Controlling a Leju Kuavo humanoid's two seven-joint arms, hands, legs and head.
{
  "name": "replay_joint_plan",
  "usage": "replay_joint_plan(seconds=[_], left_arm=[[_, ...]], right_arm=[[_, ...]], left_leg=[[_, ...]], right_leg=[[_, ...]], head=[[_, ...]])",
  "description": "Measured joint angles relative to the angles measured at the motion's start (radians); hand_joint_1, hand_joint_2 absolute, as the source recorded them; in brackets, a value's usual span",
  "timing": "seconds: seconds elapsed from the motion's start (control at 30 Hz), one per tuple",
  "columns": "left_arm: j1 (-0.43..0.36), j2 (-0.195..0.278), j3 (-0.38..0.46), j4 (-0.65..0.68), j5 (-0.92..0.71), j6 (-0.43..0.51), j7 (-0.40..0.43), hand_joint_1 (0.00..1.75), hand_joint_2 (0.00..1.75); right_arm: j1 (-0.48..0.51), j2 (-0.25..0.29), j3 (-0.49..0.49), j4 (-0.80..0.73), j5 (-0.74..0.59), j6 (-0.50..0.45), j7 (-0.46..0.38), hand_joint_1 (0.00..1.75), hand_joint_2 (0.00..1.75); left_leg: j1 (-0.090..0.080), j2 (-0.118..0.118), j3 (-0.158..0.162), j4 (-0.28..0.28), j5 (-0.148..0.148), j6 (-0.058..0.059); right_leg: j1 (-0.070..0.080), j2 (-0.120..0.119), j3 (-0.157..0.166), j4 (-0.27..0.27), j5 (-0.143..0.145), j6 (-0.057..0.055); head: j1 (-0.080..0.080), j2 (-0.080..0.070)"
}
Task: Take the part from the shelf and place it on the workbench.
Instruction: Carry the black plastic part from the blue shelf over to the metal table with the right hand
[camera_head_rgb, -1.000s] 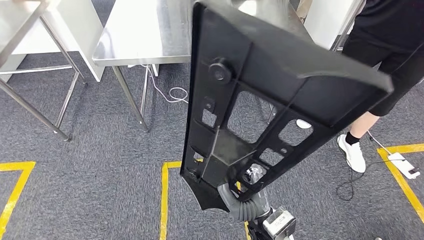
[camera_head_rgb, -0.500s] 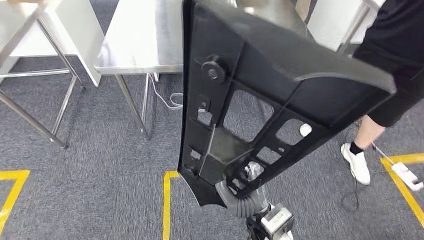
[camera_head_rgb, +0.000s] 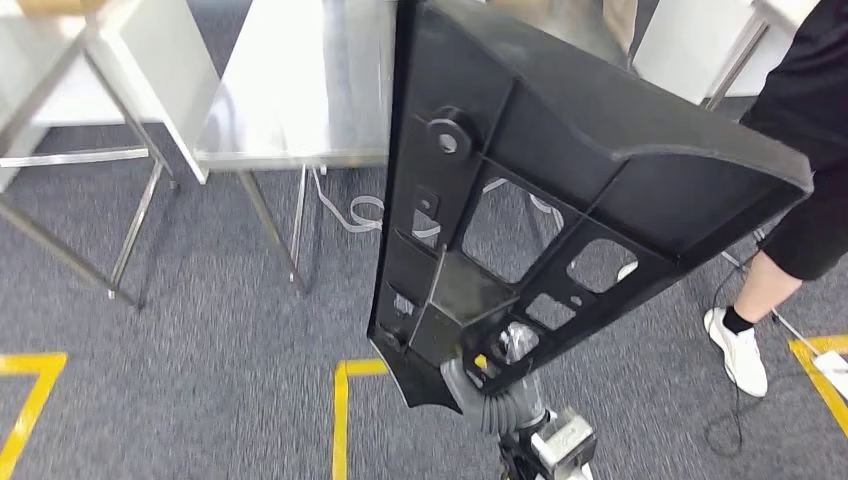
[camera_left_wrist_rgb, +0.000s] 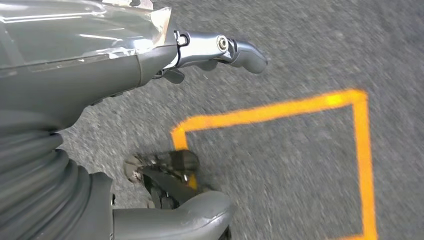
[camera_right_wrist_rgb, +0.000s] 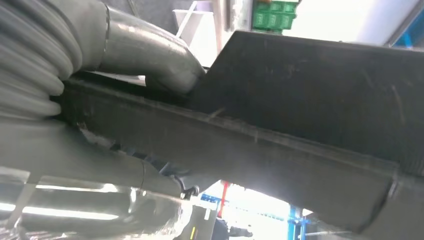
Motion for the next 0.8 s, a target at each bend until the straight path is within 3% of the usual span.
replay_joint_plan(seconds=[0.03,0.13,0.17,0.2,0.27,0.3,0.33,0.4,0.47,0.5,0.57,0.63,0.67,0.7,0.73,0.8], left_arm=[[-0.001,0.0,0.0,0.0,0.0,0.0,0.0,0.0,1.75],[0.0,0.001,0.002,0.0,0.0,0.0,0.0,0.0,1.75],[0.0,0.001,0.003,0.0,0.0,0.001,0.0,0.0,1.75],[0.0,0.002,0.003,0.0,0.0,0.001,0.0,0.0,1.75],[0.001,0.003,0.004,0.0,0.0,0.002,0.0,0.0,1.75],[0.002,0.003,0.004,0.0,0.0,0.003,0.0,0.0,1.75],[0.002,0.004,0.004,0.0,0.0,0.004,0.0,0.0,1.75],[0.002,0.004,0.004,0.0,0.0,0.006,0.0,0.0,1.75],[0.003,0.005,0.004,0.0,0.0,0.007,0.0,0.0,1.75],[0.003,0.005,0.004,0.0,0.0,0.008,0.0,0.0,1.75],[0.003,0.006,0.004,0.0,0.0,0.01,0.0,0.0,1.75],[0.004,0.008,0.004,0.0,0.0,0.011,0.0,0.0,1.75],[0.005,0.008,0.004,0.0,0.0,0.012,0.0,0.0,1.75],[0.007,0.008,0.004,0.0,0.0,0.012,0.0,0.0,1.75],[0.009,0.008,0.004,0.0,0.0,0.013,0.0,0.0,1.75],[0.014,0.008,0.004,-0.001,0.0,0.013,0.0,0.0,1.75]], right_arm=[[-0.002,0.001,0.001,0.0,0.0,0.0,0.0,1.75,1.75],[-0.002,0.003,0.002,0.0,-0.001,0.0,0.0,1.75,1.75],[-0.001,0.004,0.002,0.0,-0.001,0.0,0.0,1.75,1.75],[-0.001,0.004,0.002,0.0,-0.001,0.0,0.0,1.75,1.75],[-0.001,0.005,0.003,0.001,-0.001,0.0,0.0,1.75,1.75],[-0.001,0.006,0.004,0.002,0.0,0.0,0.0,1.75,1.75],[-0.002,0.007,0.005,0.003,0.0,0.0,0.001,1.75,1.75],[-0.005,0.008,0.008,0.005,0.001,0.0,0.002,1.75,1.75],[-0.008,0.008,0.01,0.007,0.002,0.0,0.001,1.75,1.75],[-0.01,0.008,0.011,0.008,0.004,-0.001,0.001,1.75,1.75],[-0.012,0.007,0.013,0.012,0.005,-0.002,0.0,1.75,1.75],[-0.012,0.005,0.014,0.018,0.006,-0.004,-0.001,1.75,1.75],[-0.012,0.004,0.014,0.021,0.006,-0.006,-0.002,1.75,1.75],[-0.012,0.003,0.015,0.024,0.005,-0.009,-0.003,1.75,1.75],[-0.012,0.002,0.015,0.027,0.005,-0.012,-0.006,1.75,1.75],[-0.012,-0.001,0.016,0.033,0.002,-0.019,-0.012,1.75,1.75]], left_leg=[[0.003,0.001,-0.032,0.048,-0.009,-0.007],[0.018,0.003,-0.143,0.162,-0.08,-0.03],[0.023,0.004,-0.164,0.159,-0.088,-0.036],[0.028,0.005,-0.17,0.131,-0.073,-0.042],[0.037,0.009,-0.152,0.019,0.021,-0.049],[0.038,0.013,-0.141,-0.026,0.052,-0.047],[0.037,0.015,-0.132,-0.056,0.068,-0.042],[0.033,0.015,-0.123,-0.068,0.052,-0.025],[0.033,0.011,-0.099,-0.082,0.075,-0.005],[0.033,0.012,-0.087,-0.085,0.085,0.004],[0.032,0.012,-0.072,-0.087,0.09,0.015],[0.032,0.009,-0.067,-0.087,0.08,0.018],[0.031,0.006,-0.062,-0.087,0.073,0.017],[0.031,0.004,-0.054,-0.087,0.065,0.015],[0.031,0.003,-0.045,-0.087,0.057,0.012],[0.03,0.001,-0.03,-0.085,0.039,0.001]], right_leg=[[-0.002,-0.001,0.011,-0.006,-0.002,-0.003],[-0.007,0.003,0.031,-0.01,-0.02,-0.007],[-0.01,0.005,0.039,-0.009,-0.028,-0.005],[-0.013,0.007,0.05,-0.009,-0.036,-0.001],[-0.017,0.008,0.071,-0.009,-0.056,0.009],[-0.016,0.009,0.082,-0.008,-0.067,0.016],[-0.015,0.009,0.089,-0.011,-0.078,0.023],[-0.008,0.009,0.109,-0.005,-0.084,0.043],[-0.004,0.008,0.115,0.021,-0.086,0.058],[-0.004,0.007,0.101,0.051,-0.095,0.061],[-0.009,0.006,0.035,0.159,-0.131,0.056],[-0.012,0.006,-0.048,0.25,-0.182,0.053],[-0.014,0.006,-0.074,0.258,-0.196,0.055],[-0.016,0.006,-0.086,0.237,-0.192,0.06],[-0.02,0.005,-0.086,0.191,-0.164,0.071],[-0.025,-0.003,-0.072,0.087,-0.066,0.092]], head=[[-0.002,0.0],[-0.004,0.0],[-0.004,0.0],[-0.004,0.0],[-0.005,0.0],[-0.006,0.0],[-0.006,0.0],[-0.005,0.0],[-0.002,0.0],[-0.001,0.0],[0.003,0.0],[0.005,0.0],[0.005,0.0],[0.006,0.0],[0.006,0.0],[0.007,0.0]])
